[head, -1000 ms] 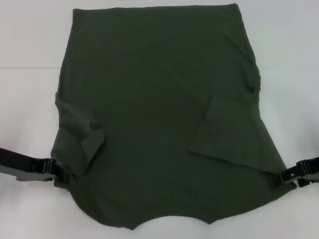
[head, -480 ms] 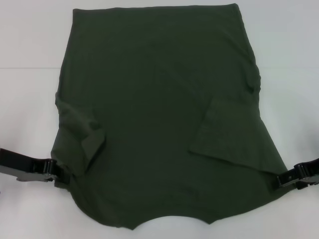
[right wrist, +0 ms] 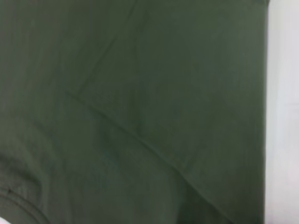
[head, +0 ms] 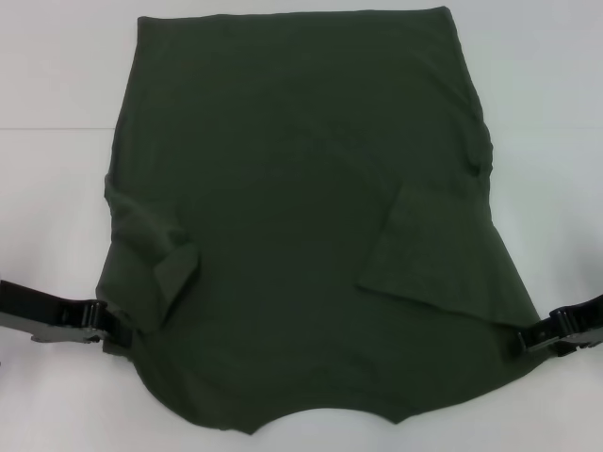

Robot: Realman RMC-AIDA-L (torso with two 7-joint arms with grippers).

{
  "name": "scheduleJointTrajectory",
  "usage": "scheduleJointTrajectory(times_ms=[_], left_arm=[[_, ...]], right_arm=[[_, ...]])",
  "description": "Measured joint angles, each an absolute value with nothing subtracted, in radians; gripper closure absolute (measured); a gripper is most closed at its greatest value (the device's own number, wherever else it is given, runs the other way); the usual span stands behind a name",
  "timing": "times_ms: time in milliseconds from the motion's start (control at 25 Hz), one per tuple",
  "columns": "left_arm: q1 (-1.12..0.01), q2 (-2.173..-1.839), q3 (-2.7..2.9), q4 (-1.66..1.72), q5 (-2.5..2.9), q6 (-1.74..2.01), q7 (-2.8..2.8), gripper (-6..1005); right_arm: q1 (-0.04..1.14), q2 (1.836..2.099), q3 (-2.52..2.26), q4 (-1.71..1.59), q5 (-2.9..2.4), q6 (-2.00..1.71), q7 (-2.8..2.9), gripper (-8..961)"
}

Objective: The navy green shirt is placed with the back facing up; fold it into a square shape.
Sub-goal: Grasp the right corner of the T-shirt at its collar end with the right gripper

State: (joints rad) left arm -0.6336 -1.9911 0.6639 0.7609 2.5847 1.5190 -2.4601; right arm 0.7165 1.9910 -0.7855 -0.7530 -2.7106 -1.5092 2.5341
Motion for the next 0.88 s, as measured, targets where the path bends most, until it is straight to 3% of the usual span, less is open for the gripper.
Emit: scheduleJointTrajectory(times_ms=[880], left_arm=[[-0.638, -1.986, 0.661, 0.761, 2.585, 1.519, -2.453, 966]], right_arm=[[0.767, 2.004, -0.789, -0.714, -2.708, -1.499, 2.534, 75]])
